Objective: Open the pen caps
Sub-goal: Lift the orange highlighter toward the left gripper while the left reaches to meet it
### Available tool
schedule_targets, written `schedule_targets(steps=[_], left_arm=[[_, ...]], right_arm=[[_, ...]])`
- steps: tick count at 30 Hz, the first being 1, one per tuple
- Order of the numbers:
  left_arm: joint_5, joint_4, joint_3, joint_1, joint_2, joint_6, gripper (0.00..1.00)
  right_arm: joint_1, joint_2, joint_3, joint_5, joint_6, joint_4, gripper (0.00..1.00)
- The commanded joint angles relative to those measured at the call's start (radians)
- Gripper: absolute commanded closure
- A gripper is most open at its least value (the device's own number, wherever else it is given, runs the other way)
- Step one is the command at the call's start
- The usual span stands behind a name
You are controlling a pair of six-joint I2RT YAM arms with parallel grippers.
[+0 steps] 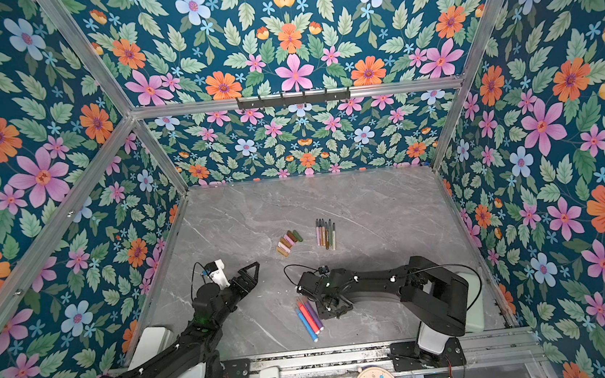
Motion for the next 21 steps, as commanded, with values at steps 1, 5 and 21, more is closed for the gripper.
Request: schedule_targets(steps=[1,5,21], left_arm=[[-0.005,0.004,0.005,0.001,-0.015,0.010,0.00],[0.004,0.008,-0.010,0.001,-0.054,0.018,0.00],[0.124,0.151,-0.014,0.001,0.015,0.059,0.03]], right_arm=[[0.000,0.006,-0.009,0.023,0.018,-0.050,0.75],[0.000,-0.030,-0.004,0.025,0.007,-0.047,0.80],[0.000,-0.086,-0.004,0.022,-0.053,-0.015,0.88]])
